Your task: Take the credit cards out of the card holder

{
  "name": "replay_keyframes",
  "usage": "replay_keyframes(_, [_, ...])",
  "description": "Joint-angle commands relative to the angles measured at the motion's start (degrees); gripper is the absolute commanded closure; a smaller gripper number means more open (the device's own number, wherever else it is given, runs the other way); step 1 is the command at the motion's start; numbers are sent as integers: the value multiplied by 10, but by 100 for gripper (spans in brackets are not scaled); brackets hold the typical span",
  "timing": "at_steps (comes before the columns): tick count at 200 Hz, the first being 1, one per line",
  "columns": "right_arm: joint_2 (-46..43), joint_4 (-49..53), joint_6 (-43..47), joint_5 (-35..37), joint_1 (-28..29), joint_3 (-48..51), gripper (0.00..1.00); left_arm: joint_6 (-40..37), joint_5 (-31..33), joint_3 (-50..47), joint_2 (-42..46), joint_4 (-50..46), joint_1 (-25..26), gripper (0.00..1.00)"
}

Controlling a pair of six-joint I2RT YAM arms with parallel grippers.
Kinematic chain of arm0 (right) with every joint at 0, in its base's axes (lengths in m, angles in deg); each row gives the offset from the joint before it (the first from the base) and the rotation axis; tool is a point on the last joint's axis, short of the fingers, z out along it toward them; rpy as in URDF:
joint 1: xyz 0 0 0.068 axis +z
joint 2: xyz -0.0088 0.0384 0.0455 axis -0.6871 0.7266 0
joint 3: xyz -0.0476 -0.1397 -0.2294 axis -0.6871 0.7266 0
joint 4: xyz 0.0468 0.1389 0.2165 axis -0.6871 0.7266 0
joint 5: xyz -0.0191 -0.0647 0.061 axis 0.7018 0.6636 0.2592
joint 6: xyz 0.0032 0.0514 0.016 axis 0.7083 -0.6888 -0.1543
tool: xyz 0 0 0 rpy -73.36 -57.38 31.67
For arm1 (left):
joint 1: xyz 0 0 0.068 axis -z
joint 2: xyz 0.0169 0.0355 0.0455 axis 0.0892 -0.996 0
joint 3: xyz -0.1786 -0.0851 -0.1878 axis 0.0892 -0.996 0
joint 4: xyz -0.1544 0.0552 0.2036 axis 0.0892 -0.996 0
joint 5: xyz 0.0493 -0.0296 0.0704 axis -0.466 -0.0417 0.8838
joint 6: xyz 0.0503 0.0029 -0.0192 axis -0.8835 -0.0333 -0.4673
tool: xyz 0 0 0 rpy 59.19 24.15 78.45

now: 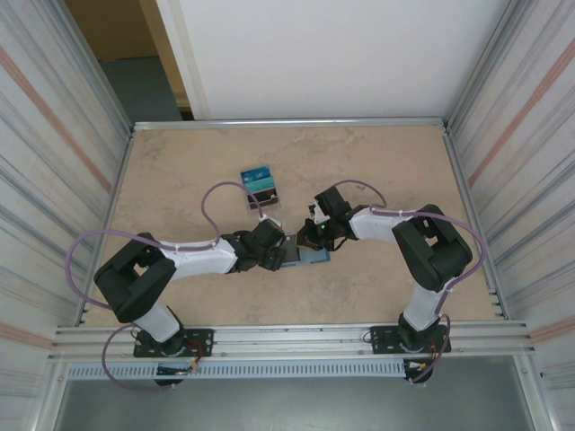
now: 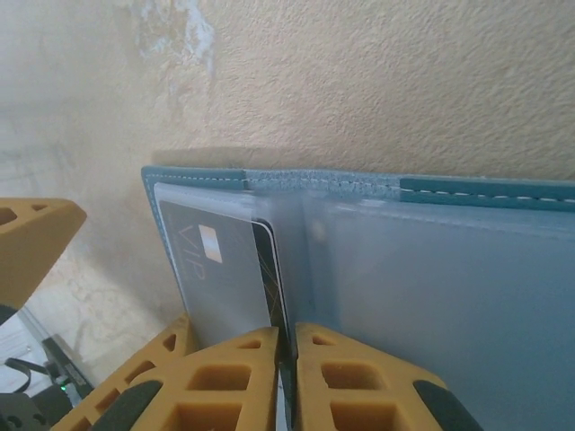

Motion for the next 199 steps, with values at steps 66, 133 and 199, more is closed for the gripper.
replay_keyframes(66, [6,-69,-30,-65,-16,31,86,-2,16,11,-13,-28,4,16])
replay_keyframes(133, [18,-98,-37,-75,-17,46,91,-4,15,14,-13,-29,4,16])
replay_keyframes(199, [-3,-82,-21,-44,-26,57,100,-1,21,15,-2,-37,4,15])
